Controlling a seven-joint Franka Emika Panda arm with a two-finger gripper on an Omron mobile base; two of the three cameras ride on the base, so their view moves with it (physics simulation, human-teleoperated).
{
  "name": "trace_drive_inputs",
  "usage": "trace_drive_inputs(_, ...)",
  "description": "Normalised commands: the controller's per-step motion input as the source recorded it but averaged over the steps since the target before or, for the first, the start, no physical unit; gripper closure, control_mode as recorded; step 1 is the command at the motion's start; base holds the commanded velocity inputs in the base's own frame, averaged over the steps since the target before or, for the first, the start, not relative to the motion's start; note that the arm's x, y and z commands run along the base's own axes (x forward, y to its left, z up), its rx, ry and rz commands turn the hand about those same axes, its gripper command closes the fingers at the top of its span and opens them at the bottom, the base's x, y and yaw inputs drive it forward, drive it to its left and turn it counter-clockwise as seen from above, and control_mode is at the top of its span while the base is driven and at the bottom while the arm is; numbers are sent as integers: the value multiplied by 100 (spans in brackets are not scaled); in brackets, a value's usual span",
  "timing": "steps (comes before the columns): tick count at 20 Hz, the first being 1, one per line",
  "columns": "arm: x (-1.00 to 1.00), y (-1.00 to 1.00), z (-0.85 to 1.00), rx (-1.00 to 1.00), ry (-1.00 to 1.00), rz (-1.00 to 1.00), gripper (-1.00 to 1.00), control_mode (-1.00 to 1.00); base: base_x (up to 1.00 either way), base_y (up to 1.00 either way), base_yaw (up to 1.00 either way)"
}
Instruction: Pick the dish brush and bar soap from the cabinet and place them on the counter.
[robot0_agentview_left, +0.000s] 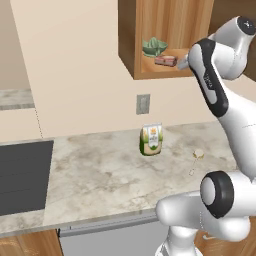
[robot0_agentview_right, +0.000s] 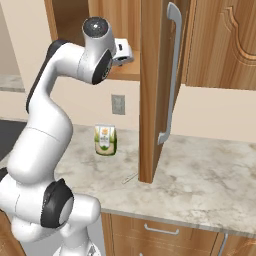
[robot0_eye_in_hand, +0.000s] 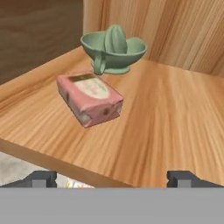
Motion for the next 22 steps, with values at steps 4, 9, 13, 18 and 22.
trace_drive_inputs(4, 53, -16, -5, 10, 0, -5, -100, -100, 0, 0, 0)
trace_drive_inputs(9, 60, 5, 3, 3, -4, 0, -100, -100, 0, 0, 0)
trace_drive_inputs(13, 16, 40, 6, -2, -10, 2, -100, -100, 0, 0, 0)
trace_drive_inputs(18, 0, 27, 8, -2, -7, 4, -100, -100, 0, 0, 0)
trace_drive_inputs(22, 12, 2, 0, 0, 0, 5, -100, -100, 0, 0, 0)
